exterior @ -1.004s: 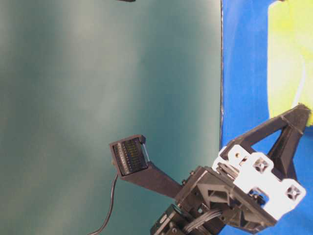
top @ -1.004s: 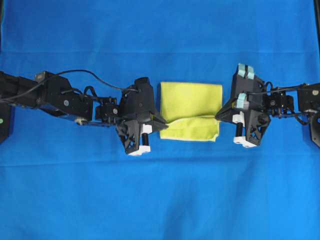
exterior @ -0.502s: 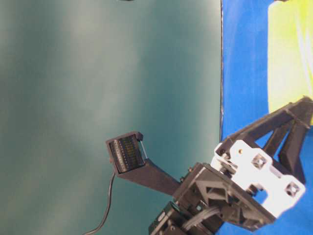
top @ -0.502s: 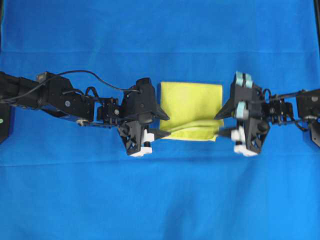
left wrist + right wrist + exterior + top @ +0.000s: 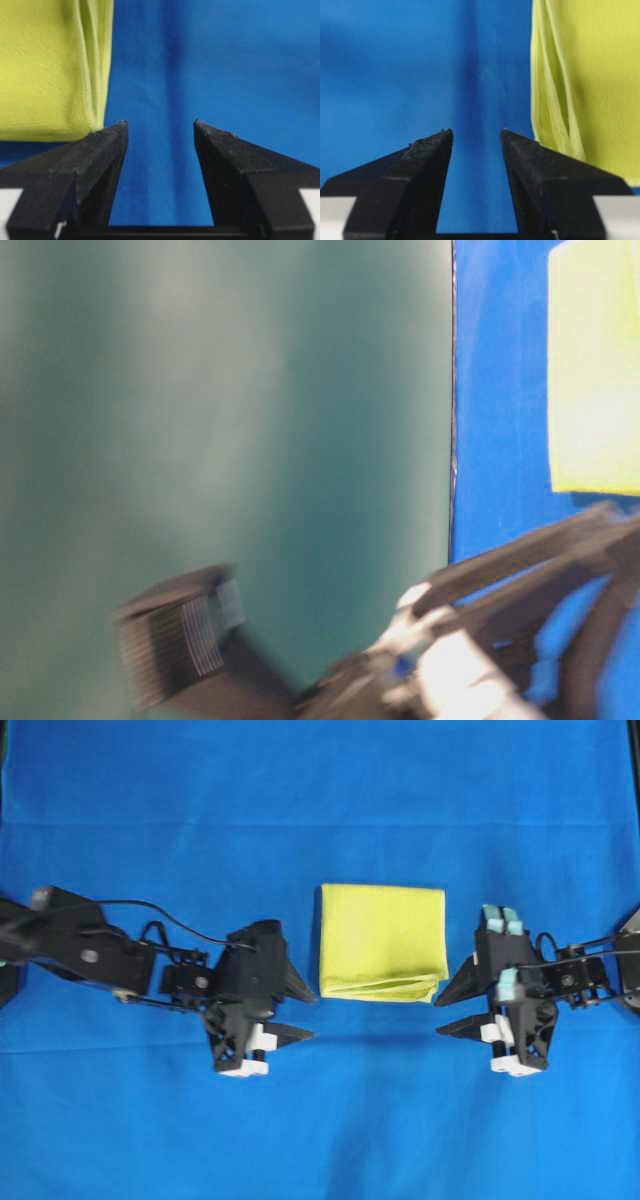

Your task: Fold a vertical towel.

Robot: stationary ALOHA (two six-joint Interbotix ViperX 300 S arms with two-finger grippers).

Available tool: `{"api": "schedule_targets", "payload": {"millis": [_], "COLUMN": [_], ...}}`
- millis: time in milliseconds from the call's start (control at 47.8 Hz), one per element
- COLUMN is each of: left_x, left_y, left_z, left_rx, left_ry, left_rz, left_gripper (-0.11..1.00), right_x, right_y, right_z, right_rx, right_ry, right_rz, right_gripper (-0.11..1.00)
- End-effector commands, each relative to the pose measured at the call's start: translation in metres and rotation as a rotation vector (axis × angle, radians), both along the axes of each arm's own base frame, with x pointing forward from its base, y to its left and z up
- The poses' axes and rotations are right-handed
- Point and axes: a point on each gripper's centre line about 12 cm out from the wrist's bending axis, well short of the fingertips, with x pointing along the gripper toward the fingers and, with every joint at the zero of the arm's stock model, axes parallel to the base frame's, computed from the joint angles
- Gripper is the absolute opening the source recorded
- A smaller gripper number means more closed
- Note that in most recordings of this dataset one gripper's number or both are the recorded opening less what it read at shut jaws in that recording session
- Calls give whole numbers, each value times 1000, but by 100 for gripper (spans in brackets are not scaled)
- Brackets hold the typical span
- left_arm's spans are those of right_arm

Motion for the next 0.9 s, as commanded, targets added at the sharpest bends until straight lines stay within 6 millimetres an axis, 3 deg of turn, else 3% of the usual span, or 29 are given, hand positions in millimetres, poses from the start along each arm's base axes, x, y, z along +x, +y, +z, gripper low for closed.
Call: {"api": "schedule_targets", "payload": {"millis": [0,335,523,732,878], "left_x": [-6,-42,-69,-106,-139], "left_y": [0,5,12,24,33], "left_z": [37,117,160,186,193], "left_rx": [-8,6,52,81,93], "left_ry": [-83,-285,-387,-467,-492], "left_rz": [-7,-32,-49,-40,-25], "left_gripper": [52,52,52,52,52], "right_x": [2,-18,-40,-74,-97], "right_y": [1,-5,-13,-24,-33], "right_z": [31,116,153,182,190], "right_rx": [11,-40,-102,-154,-201], "right_ry": [-104,-299,-369,-447,-485], "right_rz": [10,47,53,37,22], "right_gripper": [50,49,49,48,48]}}
